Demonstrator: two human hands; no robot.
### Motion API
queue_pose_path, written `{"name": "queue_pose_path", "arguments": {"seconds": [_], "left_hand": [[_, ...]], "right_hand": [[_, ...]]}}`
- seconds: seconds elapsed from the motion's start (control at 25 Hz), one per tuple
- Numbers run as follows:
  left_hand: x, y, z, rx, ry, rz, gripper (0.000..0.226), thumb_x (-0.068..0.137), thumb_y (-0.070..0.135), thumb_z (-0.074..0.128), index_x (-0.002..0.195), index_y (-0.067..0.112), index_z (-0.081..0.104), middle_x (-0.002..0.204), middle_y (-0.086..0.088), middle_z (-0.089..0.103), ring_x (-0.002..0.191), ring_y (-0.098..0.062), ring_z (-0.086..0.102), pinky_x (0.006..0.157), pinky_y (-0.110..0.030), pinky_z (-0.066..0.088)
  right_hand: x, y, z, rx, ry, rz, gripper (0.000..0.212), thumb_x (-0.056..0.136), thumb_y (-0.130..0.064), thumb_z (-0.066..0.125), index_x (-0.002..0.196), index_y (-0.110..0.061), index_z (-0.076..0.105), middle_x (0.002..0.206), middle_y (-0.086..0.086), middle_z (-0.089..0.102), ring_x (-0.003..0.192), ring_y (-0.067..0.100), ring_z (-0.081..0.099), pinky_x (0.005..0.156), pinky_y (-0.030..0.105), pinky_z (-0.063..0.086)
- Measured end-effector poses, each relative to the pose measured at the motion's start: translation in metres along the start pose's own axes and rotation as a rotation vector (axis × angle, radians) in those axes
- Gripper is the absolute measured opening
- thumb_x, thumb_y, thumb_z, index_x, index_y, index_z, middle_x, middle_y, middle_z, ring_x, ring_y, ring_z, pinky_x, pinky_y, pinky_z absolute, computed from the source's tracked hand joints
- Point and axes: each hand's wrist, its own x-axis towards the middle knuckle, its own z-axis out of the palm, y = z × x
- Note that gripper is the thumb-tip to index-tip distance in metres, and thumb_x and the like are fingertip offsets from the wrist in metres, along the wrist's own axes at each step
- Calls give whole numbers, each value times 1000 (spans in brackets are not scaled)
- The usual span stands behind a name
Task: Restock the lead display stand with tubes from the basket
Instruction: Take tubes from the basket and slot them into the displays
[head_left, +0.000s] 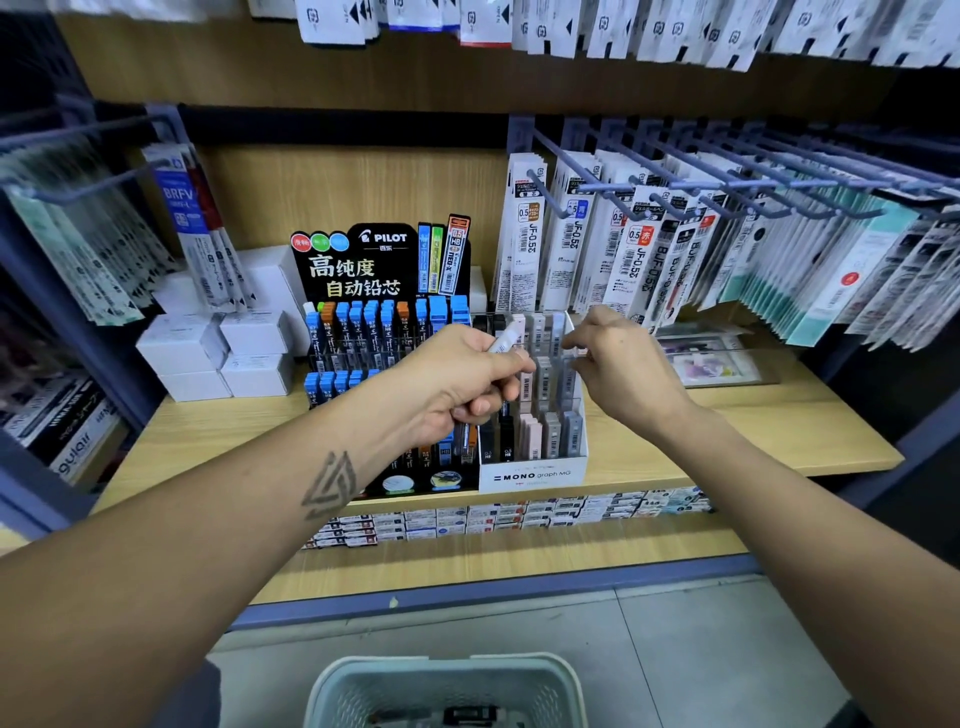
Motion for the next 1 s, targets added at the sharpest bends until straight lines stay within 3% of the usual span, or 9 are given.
{"name": "queue_pose_path", "arguments": {"seconds": [0.04,0.16,0.24,0.32,0.44,0.52,0.76,0.88,1.0], "left_hand": [[0,0,-1,-2,-18,-13,27,101,11,56,116,-11,61,58,-6,55,32,-6,34,31,-14,18],[-1,0,-1,1,-92,-44,16,101,9,56,100,-6,60,57,-6,56,30,-5,33,31,-12,18],[-3,1,0,26,-125,-48,17,101,8,56,86,0,55,54,-5,58,29,-5,34,31,-12,17],[-5,3,-2,28,-131,-54,13,99,5,58,93,-7,58,60,-9,64,30,-5,34,30,-12,17],[-7,7,-15,1,-50,-39,20,96,-1,58,112,-13,59,90,-24,73,33,-6,34,31,-13,17],[-8,8,-22,20,-12,-25,20,94,-6,56,112,-10,63,97,-25,74,33,-6,34,31,-16,18],[-11,11,-18,118,8,36,22,87,10,75,104,-2,69,89,-16,75,34,-5,35,31,-16,20],[-11,12,-13,86,28,64,32,82,7,79,109,-5,65,85,-21,72,33,-5,35,31,-16,23],[-10,14,-13,29,125,87,32,79,0,79,106,-5,64,90,-30,70,34,-5,37,31,-16,25]], "right_hand": [[2,-5,-6,168,2,64,18,88,-10,72,106,-10,75,100,4,68,87,26,68,80,40,57],[5,-31,-23,1095,-200,344,17,89,-13,73,105,-8,75,93,8,75,83,19,68,81,37,58],[4,-40,-23,1314,-250,335,17,86,-4,72,103,-2,73,92,14,74,82,20,68,77,34,59],[4,-42,-23,1334,-218,352,20,83,3,72,103,0,73,91,17,74,81,21,67,75,30,56],[9,-33,-30,1311,-123,413,26,80,3,75,106,1,70,82,11,73,71,16,66,68,27,55],[10,-28,-33,1309,-77,438,28,78,1,78,104,4,69,79,11,72,70,17,66,69,29,54],[9,-38,-36,1315,-179,336,23,82,-3,75,104,-7,76,93,13,76,83,20,66,78,30,55],[8,-44,-33,1276,-233,238,24,85,1,73,108,-3,72,90,16,73,81,24,68,76,32,58],[8,-43,-35,1315,-186,281,16,87,-2,71,102,3,71,91,22,72,78,25,67,73,32,58]]}}
